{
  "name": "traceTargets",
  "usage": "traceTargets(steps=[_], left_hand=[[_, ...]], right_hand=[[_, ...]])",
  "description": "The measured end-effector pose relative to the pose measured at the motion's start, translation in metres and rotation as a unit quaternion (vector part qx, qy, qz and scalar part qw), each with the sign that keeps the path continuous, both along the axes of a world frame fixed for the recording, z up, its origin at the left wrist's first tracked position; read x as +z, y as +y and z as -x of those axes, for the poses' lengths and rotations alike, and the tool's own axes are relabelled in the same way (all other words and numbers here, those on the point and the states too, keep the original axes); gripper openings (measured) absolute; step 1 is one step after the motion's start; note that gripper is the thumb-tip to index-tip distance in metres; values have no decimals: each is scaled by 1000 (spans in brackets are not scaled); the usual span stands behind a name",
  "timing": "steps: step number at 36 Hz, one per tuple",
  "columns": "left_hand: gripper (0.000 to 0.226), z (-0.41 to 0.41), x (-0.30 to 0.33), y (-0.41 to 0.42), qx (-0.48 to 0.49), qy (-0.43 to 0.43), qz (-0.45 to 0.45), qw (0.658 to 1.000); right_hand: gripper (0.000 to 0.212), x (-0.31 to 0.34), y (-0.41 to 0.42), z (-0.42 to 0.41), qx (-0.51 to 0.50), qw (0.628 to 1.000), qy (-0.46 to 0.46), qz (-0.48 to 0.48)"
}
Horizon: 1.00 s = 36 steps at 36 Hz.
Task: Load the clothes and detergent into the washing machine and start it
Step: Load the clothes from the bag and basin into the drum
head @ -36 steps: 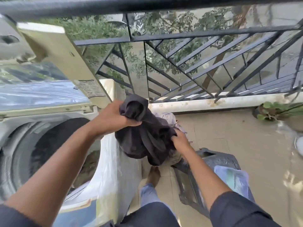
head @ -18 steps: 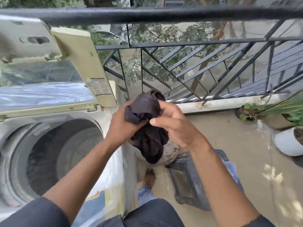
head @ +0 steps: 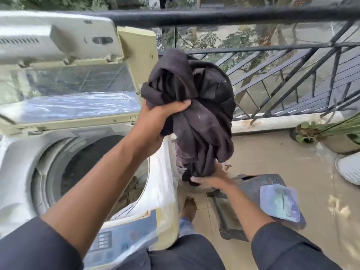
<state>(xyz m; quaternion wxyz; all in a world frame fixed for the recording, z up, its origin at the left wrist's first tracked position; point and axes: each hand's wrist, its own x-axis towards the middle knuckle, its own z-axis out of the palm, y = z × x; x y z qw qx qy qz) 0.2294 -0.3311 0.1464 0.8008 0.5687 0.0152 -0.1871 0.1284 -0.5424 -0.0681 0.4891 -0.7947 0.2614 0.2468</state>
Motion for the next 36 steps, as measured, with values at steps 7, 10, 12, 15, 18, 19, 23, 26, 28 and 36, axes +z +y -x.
traceTargets(steps=[7,10,12,15,18,19,23,26,28,36], left_hand=[[31,3,0,14,-2,-38,-81,996],[25,2,-10,19,0,-73,-148,986],[23,2,-20,21,4,-90,-192,977],[28,3,-32,19,24,-119,-262,957],[38,6,-41,13,31,-122,-294,947],[47,7,-43,12,22,-119,-294,948],[82,15,-45,14,-85,-130,-238,959],[96,21,-39,9,-138,-177,-226,948],[77,22,-38,6,-102,-211,-236,943],[45,19,-36,53,0,-101,-100,990]], right_hand=[[9,9,10,-18,-253,955,-25,-150],[21,39,-7,-23,-339,918,-20,-205],[18,63,-16,-23,-338,910,-64,-233],[31,109,-21,-22,-366,877,-123,-286],[38,152,-16,-24,-344,865,-180,-316],[30,164,-13,-25,-324,867,-204,-317],[27,208,9,-30,-238,871,-254,-347],[42,231,33,-32,-94,895,-281,-334],[44,239,46,-32,25,908,-299,-292],[30,242,50,-47,-32,905,-414,-93]])
